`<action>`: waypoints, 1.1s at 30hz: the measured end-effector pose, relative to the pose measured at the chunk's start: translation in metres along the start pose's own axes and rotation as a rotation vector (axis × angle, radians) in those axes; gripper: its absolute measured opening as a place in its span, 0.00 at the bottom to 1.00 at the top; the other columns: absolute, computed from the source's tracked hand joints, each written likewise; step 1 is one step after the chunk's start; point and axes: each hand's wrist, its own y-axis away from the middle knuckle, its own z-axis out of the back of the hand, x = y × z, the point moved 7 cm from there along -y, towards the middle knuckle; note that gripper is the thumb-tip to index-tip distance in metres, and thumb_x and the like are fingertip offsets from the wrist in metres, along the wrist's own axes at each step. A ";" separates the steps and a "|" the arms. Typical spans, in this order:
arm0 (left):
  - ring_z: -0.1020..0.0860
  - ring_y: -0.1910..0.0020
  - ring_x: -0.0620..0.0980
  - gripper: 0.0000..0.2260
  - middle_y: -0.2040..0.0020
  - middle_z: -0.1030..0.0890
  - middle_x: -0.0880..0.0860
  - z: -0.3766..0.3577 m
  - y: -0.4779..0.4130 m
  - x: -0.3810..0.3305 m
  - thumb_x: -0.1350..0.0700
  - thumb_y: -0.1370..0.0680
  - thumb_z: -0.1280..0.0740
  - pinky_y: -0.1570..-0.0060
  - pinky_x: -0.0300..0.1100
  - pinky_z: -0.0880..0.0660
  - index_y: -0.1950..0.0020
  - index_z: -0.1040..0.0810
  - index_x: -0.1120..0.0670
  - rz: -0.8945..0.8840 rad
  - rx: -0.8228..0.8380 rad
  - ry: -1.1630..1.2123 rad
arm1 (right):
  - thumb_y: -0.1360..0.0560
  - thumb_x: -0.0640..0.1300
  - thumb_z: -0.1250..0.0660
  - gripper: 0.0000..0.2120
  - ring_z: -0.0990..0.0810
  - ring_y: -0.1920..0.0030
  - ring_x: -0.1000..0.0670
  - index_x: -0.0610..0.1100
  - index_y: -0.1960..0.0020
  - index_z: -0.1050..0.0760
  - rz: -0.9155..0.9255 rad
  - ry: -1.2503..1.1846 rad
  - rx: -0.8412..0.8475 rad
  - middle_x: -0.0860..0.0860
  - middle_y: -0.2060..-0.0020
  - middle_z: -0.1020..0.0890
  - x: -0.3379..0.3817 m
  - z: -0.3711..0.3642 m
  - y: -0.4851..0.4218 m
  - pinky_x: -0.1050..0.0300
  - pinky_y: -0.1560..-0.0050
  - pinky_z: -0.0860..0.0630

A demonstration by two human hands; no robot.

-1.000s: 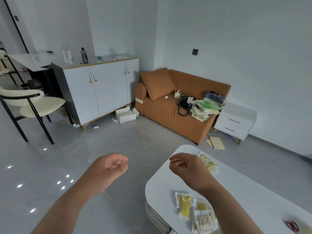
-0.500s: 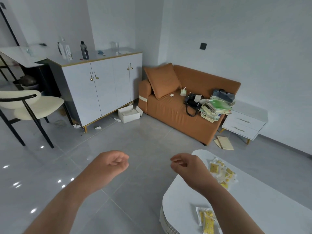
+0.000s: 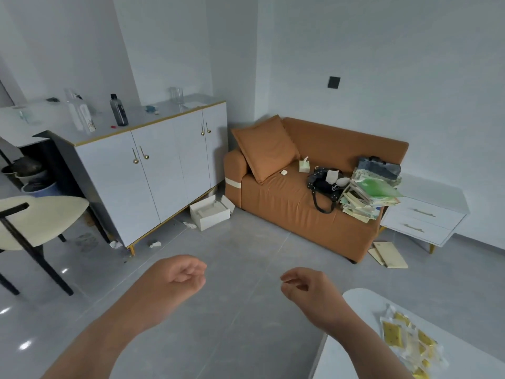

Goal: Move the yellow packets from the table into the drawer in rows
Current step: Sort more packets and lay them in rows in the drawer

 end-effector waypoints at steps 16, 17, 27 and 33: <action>0.22 0.52 0.30 0.07 0.50 0.17 0.44 -0.103 -0.300 -0.080 0.58 0.23 0.31 0.59 0.22 0.29 0.47 0.20 0.48 -0.218 0.402 -0.102 | 0.25 0.48 0.31 0.05 0.19 0.58 0.59 0.55 0.50 0.22 -0.260 -0.036 -0.354 0.57 0.57 0.17 -0.054 0.122 -0.154 0.65 0.56 0.23; 0.21 0.52 0.31 0.07 0.50 0.17 0.44 -0.111 -0.320 -0.087 0.58 0.23 0.31 0.58 0.23 0.29 0.47 0.20 0.48 -0.243 0.436 -0.117 | 0.25 0.48 0.31 0.05 0.19 0.59 0.59 0.55 0.50 0.22 -0.289 -0.049 -0.384 0.57 0.57 0.17 -0.060 0.128 -0.165 0.64 0.56 0.22; 0.23 0.53 0.33 0.07 0.51 0.20 0.42 -0.215 -0.480 -0.158 0.54 0.23 0.32 0.59 0.24 0.28 0.49 0.24 0.43 -0.491 0.766 -0.339 | 0.25 0.46 0.31 0.06 0.23 0.68 0.65 0.52 0.49 0.20 -0.577 -0.078 -0.632 0.59 0.61 0.20 -0.100 0.193 -0.230 0.74 0.66 0.30; 0.22 0.50 0.40 0.05 0.51 0.19 0.43 -0.321 -0.501 -0.197 0.54 0.22 0.32 0.58 0.28 0.30 0.49 0.23 0.44 -0.557 1.004 -0.388 | 0.26 0.48 0.32 0.07 0.21 0.60 0.61 0.52 0.48 0.20 -0.731 -0.130 -0.774 0.58 0.58 0.18 -0.135 0.234 -0.209 0.69 0.58 0.28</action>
